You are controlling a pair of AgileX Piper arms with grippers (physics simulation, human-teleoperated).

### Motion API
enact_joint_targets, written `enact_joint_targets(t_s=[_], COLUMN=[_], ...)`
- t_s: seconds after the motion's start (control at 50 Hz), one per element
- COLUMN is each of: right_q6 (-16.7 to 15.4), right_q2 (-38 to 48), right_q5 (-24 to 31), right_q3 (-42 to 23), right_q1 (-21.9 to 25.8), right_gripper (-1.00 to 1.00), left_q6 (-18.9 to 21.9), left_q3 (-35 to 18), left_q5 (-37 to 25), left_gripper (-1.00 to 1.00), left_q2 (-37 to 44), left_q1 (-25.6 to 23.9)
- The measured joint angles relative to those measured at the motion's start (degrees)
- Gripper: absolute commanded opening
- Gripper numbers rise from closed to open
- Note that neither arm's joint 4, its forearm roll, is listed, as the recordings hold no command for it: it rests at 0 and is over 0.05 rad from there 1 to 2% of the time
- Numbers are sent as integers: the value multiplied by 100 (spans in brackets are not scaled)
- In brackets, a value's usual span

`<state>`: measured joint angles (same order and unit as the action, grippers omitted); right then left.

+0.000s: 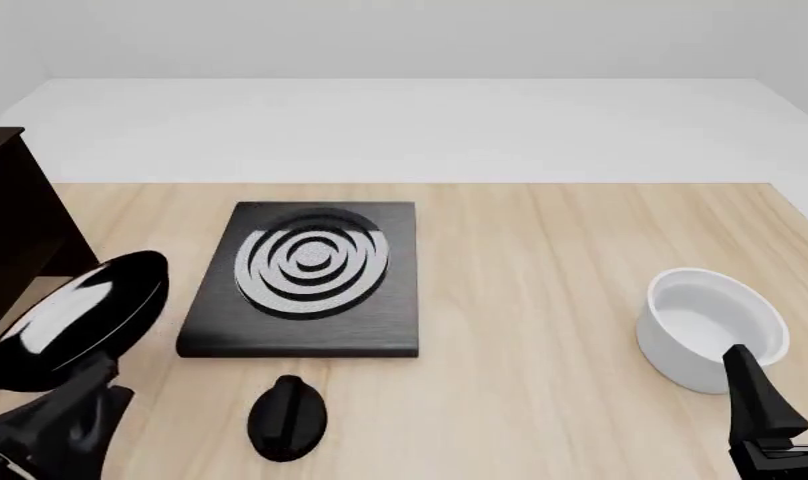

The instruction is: Put the frying pan under the cabinet shelf.

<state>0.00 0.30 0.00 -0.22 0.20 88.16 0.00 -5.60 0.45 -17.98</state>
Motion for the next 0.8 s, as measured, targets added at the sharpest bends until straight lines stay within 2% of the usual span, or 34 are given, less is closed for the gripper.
enact_joint_targets(t_s=[0.4,0.8], right_q6=[0,0], right_q2=[0,0], right_q5=[0,0], right_q3=[0,0], right_q1=[0,0], right_gripper=[100,100], left_q6=[-497,-912], left_q3=[0,0], left_q5=[95,187], left_gripper=[-100,-100], left_q2=[-3,-3], left_q1=[543,851])
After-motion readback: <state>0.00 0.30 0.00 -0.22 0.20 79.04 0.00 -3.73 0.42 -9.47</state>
